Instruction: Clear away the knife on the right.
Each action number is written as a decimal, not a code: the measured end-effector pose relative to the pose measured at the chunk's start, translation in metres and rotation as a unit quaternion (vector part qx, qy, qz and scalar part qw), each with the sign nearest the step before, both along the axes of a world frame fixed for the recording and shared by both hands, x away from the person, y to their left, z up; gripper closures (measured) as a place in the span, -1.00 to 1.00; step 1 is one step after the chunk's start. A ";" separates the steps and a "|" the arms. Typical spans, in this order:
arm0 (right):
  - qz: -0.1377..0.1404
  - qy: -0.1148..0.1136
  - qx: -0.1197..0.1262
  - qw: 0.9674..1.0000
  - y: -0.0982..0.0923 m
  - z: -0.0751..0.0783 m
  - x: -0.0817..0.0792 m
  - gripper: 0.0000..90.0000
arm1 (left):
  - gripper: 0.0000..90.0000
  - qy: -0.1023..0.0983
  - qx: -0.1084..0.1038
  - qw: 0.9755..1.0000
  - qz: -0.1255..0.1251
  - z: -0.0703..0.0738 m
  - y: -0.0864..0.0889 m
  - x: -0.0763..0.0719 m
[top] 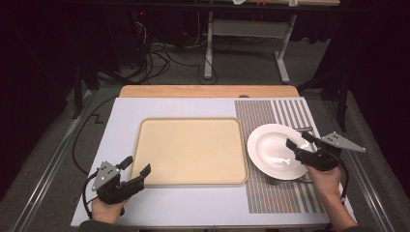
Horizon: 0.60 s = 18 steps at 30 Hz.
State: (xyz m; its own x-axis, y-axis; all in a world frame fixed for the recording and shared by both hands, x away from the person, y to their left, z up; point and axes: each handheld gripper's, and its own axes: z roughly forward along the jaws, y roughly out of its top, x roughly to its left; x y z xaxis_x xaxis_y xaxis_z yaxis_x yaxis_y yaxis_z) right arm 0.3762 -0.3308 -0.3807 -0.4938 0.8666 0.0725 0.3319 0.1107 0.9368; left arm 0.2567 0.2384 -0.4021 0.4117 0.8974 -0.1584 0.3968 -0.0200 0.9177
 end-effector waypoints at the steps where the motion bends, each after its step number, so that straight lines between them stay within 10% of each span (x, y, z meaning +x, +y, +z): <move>1: -0.004 0.001 -0.006 1.000 0.000 0.000 0.002 -0.39 | -0.35 0.000 0.000 1.000 0.001 0.000 0.000 0.000; 18: -0.037 0.044 -0.031 0.998 -0.007 0.003 0.033 -0.34 | -0.35 0.000 -0.004 1.000 0.013 0.000 0.002 0.001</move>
